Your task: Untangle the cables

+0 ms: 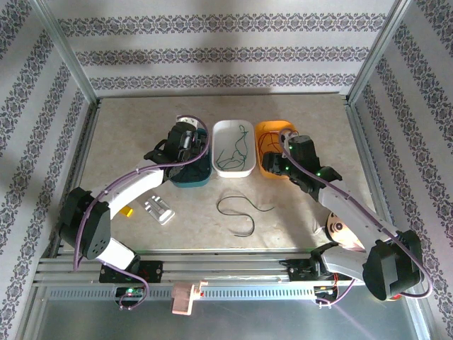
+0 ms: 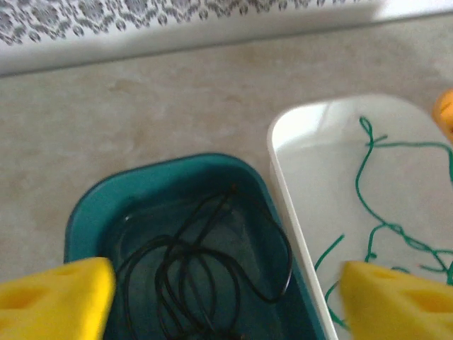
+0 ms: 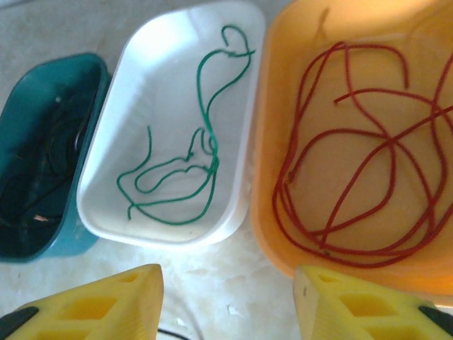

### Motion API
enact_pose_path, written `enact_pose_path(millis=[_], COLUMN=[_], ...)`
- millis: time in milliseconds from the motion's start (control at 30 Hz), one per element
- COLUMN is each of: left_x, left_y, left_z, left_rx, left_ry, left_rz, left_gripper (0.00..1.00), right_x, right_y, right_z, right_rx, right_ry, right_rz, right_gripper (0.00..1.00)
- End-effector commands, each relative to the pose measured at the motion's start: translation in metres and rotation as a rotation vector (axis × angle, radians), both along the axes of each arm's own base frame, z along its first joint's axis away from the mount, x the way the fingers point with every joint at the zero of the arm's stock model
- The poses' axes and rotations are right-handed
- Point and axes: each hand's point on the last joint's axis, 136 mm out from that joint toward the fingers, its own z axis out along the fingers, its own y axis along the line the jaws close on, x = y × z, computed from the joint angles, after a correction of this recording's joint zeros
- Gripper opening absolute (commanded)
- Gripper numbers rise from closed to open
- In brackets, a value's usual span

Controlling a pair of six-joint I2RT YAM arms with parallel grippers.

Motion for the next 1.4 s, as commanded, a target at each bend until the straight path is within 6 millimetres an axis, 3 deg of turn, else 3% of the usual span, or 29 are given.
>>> enact_pose_path(millis=[0,133,267,400,500,567,667,900,1033,1233,1367], left_x=[-0.011,-0.061,-0.127,-0.162,-0.153,-0.135,-0.117,-0.123,-0.137,-0.155,-0.155], left_y=[-0.019,-0.063,-0.104,-0.124,-0.126,-0.117,-0.106,-0.101,-0.093,-0.088,-0.092], left_z=[0.034,0.013,-0.041,-0.094,-0.117,-0.127,-0.14,-0.175,-0.186,-0.207,-0.205], left_rx=[0.003,-0.023,-0.004,0.077,0.153,0.207,0.274,0.392,0.437,0.464,0.454], left_ry=[-0.058,0.025,0.211,0.346,0.346,0.307,0.278,0.415,0.498,0.615,0.607], left_rz=[-0.108,-0.352,-0.578,-0.654,-0.583,-0.463,-0.35,-0.347,-0.36,-0.392,-0.408], left_gripper=[0.99,0.99,0.99,0.99,0.99,0.92,0.91,0.83,0.68,0.32,0.08], right_x=[-0.001,0.005,0.011,0.013,0.012,0.011,0.007,-0.001,-0.003,-0.002,-0.002], right_y=[-0.002,-0.018,-0.038,-0.045,-0.047,-0.047,-0.049,-0.056,-0.059,-0.059,-0.06], right_z=[-0.001,-0.002,-0.003,-0.002,-0.002,-0.002,-0.003,-0.005,-0.006,-0.008,-0.006], right_rx=[-0.045,-0.071,-0.048,-0.045,-0.045,-0.041,-0.04,-0.057,-0.053,-0.048,-0.044], right_ry=[-0.005,-0.011,-0.001,-0.004,-0.005,-0.004,-0.005,-0.008,-0.011,-0.009,-0.014], right_rz=[0.014,-0.053,-0.137,-0.154,-0.154,-0.157,-0.162,-0.17,-0.185,-0.189,-0.195], right_gripper=[0.52,0.52,0.52,0.52,0.52,0.52,0.52,0.52,0.52,0.52,0.52])
